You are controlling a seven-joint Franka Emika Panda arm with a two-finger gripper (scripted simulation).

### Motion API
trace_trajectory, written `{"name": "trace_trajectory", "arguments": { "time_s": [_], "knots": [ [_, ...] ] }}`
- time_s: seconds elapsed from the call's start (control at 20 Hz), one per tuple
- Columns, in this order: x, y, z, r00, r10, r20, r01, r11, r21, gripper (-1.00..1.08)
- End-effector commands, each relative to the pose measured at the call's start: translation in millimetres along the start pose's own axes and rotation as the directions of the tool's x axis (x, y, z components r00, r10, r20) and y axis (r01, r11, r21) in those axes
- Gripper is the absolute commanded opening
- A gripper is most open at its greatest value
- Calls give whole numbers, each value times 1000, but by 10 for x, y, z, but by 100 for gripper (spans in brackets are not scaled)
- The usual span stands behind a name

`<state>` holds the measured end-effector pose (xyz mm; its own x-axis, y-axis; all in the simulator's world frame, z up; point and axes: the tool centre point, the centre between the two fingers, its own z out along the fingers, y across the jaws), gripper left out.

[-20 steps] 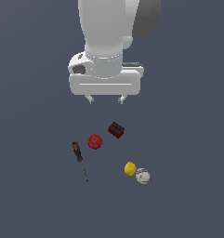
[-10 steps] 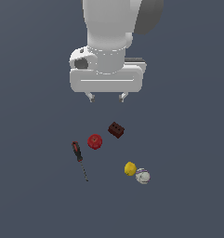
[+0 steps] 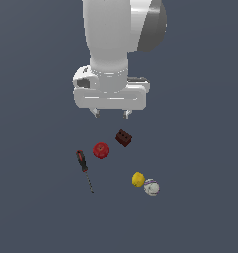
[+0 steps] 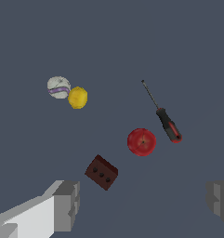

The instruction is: Pick up a designated object from a clutter of objects.

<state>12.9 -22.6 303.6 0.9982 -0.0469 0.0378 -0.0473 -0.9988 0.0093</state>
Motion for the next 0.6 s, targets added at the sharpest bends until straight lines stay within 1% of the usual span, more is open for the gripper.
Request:
{"name": "trace_trajectory", "arguments": {
  "time_s": [0.0, 0.15, 0.25, 0.35, 0.55],
  "knots": [
    [23, 39, 182, 999, 48, 5, -48, 999, 7, 100],
    [48, 104, 459, 992, 124, 12, -124, 992, 14, 100],
    [55, 159, 678, 983, 184, 18, -184, 983, 18, 100],
    [52, 225, 921, 968, 251, 24, -251, 968, 19, 100],
    [12, 361, 1367, 927, 374, 33, -374, 927, 14, 100]
  ]
}}
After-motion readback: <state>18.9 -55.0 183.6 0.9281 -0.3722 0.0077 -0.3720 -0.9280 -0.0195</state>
